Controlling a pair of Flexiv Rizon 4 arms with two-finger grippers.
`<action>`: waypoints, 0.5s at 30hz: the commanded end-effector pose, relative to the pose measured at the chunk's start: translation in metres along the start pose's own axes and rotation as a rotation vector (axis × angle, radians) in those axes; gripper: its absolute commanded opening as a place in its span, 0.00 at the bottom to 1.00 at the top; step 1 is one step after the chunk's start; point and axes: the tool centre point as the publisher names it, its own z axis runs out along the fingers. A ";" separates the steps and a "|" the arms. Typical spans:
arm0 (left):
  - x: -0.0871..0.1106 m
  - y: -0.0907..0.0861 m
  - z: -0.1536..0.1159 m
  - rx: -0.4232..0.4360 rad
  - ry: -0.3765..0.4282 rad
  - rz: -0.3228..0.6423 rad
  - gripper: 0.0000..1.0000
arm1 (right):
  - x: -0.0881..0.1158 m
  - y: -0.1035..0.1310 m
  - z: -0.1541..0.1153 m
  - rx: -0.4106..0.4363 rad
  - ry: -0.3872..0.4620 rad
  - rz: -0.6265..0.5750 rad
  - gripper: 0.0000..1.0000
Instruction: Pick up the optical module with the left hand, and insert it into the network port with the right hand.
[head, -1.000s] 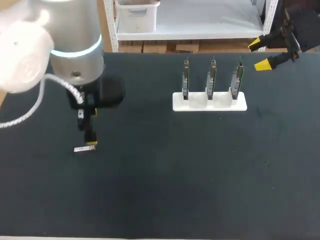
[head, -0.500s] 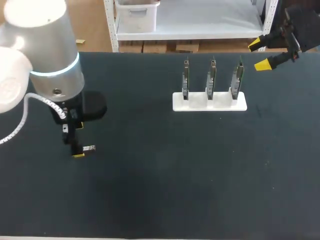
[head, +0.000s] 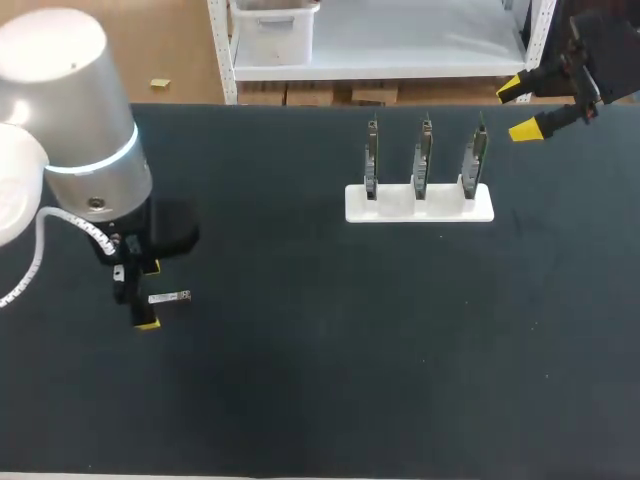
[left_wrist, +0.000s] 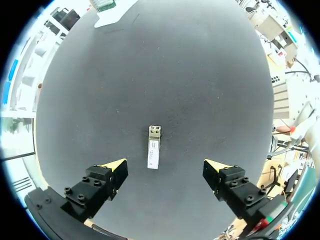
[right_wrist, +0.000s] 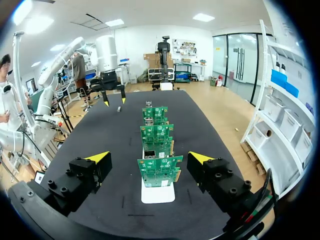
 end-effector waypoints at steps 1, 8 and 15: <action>-0.001 0.004 0.005 0.003 -0.001 0.008 1.00 | 0.000 0.003 0.000 0.006 0.000 -0.001 1.00; -0.006 0.008 0.011 0.007 -0.010 0.029 1.00 | 0.000 0.003 0.000 0.006 0.000 -0.001 1.00; -0.011 0.010 0.016 0.017 -0.016 0.045 1.00 | 0.000 0.003 0.000 0.006 0.000 -0.001 1.00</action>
